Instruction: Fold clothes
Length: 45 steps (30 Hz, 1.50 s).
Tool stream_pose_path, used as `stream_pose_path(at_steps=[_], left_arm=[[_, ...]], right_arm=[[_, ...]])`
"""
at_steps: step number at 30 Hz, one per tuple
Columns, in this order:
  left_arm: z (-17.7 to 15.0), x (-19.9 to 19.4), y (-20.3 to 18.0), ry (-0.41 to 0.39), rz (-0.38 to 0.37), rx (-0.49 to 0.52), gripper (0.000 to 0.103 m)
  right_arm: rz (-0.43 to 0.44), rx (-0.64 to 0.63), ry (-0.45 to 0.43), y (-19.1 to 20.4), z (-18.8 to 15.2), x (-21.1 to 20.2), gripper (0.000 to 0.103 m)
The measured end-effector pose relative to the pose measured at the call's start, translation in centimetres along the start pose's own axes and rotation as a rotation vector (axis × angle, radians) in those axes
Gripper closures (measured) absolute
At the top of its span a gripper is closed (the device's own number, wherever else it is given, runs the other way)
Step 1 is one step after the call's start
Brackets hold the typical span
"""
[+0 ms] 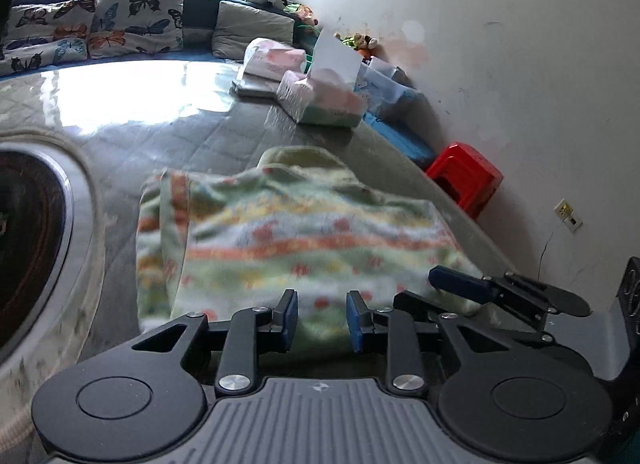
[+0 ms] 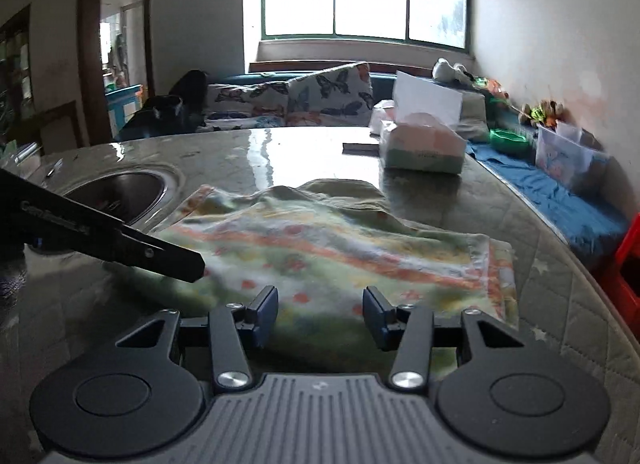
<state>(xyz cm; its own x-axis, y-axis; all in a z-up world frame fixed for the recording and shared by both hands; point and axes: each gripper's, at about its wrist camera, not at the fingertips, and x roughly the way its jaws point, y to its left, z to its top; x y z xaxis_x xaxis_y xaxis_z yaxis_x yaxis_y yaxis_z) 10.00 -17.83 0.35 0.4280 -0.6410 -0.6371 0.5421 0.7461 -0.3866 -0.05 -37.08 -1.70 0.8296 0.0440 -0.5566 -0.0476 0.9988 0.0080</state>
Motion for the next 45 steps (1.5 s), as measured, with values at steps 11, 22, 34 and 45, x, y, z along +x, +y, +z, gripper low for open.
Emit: stream_pose_path(at_steps=[11, 22, 34, 45], left_arm=[[-1.0, -1.3, 1.3, -0.035, 0.016, -0.049, 0.071], [-1.2, -2.3, 0.8, -0.039, 0.068, -0.034, 0.035], [-2.2, -4.3, 0.3, -0.056, 0.161, 0.015, 0.0], [-4.3, -5.1, 0.1, -0.021, 0.2, 0.028, 0.0]], right_arm=[[0.007, -0.012, -0.028, 0.5, 0.4, -0.5, 0.055], [0.003, 0.023, -0.023, 0.7, -0.3, -0.3, 0.02], [-0.059, 0.103, -0.032, 0.7, -1.1, -1.8, 0.0], [-0.141, 0.17, 0.022, 1.0, -2.5, -2.7, 0.0]])
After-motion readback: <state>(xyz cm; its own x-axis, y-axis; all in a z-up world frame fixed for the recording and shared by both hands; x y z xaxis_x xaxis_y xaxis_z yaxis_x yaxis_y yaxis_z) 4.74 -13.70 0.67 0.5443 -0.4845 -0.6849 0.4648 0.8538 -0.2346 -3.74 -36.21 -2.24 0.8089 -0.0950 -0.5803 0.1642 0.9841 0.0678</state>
